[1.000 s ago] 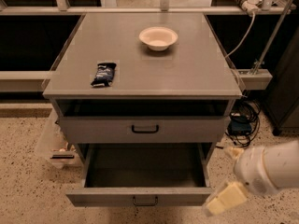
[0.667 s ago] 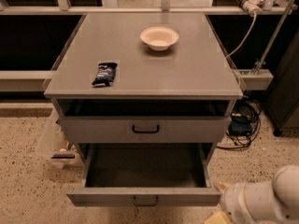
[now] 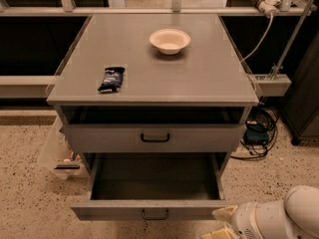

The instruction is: Close middle drawer

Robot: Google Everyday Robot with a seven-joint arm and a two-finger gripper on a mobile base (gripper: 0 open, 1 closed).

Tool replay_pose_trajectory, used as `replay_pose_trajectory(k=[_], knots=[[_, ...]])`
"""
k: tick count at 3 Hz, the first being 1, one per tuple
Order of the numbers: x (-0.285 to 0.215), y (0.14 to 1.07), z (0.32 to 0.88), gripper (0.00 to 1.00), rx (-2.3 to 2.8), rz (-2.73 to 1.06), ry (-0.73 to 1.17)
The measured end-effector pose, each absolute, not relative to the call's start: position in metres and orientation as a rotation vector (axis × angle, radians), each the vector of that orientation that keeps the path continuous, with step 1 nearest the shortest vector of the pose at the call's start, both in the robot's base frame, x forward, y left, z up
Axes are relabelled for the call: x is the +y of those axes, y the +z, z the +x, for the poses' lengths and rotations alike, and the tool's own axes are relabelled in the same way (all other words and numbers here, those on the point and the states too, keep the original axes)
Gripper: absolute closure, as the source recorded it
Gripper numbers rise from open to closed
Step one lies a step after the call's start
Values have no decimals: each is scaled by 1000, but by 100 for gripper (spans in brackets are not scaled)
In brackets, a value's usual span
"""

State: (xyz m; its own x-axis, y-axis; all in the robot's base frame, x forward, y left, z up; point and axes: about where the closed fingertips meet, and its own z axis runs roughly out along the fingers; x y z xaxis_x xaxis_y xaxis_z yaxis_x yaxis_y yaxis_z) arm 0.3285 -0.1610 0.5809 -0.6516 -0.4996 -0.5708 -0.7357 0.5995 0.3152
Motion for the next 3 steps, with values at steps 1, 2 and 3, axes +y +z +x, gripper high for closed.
replay_pose_trajectory(k=[1,2,3], knots=[[-161,581,328,65,2402,-986,751],[-167,558,333,88,2394,-912,797],[-179,527,346,100,2392,-803,831]])
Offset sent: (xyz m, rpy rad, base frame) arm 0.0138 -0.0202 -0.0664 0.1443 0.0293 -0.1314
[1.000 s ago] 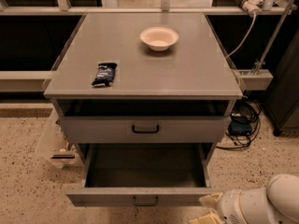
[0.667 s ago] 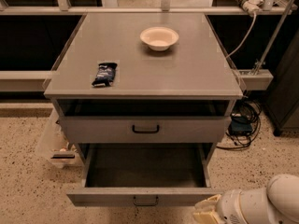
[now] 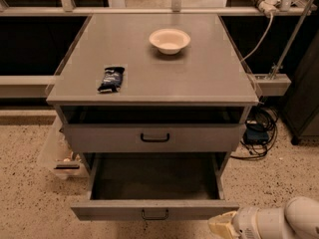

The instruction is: Close middle drawer

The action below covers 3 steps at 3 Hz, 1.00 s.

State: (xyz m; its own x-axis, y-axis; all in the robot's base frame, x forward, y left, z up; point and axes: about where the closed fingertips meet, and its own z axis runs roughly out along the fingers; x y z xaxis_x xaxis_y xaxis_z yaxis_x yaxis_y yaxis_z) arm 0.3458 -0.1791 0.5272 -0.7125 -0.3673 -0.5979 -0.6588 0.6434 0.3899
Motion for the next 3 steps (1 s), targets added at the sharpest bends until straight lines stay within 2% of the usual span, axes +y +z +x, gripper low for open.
replay_pose_trajectory(k=[2,3], knots=[[-209,410,382,100,2441,-504,843],[-216,388,411,100,2433,-456,817]])
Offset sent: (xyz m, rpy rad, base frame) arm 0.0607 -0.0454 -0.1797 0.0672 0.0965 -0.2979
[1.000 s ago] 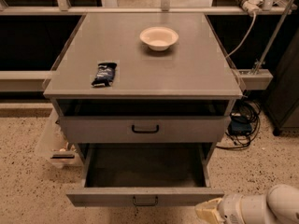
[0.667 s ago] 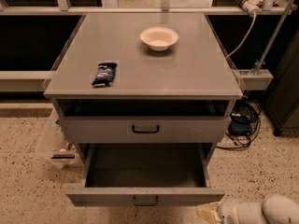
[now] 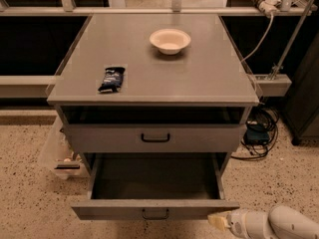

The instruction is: Close middle drawer

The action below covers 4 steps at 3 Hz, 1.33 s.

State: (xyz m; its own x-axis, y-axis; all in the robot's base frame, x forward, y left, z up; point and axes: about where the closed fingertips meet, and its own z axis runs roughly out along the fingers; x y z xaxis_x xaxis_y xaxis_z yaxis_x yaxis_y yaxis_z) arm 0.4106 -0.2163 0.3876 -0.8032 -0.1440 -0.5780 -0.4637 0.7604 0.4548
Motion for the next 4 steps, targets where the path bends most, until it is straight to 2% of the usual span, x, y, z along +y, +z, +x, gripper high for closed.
replay_pose_trajectory(k=[4], knots=[[-207,427,545,100,2141,-322,519]])
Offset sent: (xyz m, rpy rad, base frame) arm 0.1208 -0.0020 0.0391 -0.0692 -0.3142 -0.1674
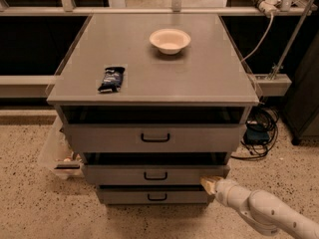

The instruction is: Close middle drawer

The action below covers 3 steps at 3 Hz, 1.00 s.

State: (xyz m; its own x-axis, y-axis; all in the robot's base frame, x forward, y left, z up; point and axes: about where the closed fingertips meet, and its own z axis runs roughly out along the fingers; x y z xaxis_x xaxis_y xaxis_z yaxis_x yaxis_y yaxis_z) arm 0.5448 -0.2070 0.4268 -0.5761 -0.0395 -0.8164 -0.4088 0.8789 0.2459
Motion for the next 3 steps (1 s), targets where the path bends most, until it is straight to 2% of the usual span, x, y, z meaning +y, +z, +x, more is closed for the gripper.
replay_pose_trajectory(k=[3], knots=[[-192,417,576,100,2095,-338,492]])
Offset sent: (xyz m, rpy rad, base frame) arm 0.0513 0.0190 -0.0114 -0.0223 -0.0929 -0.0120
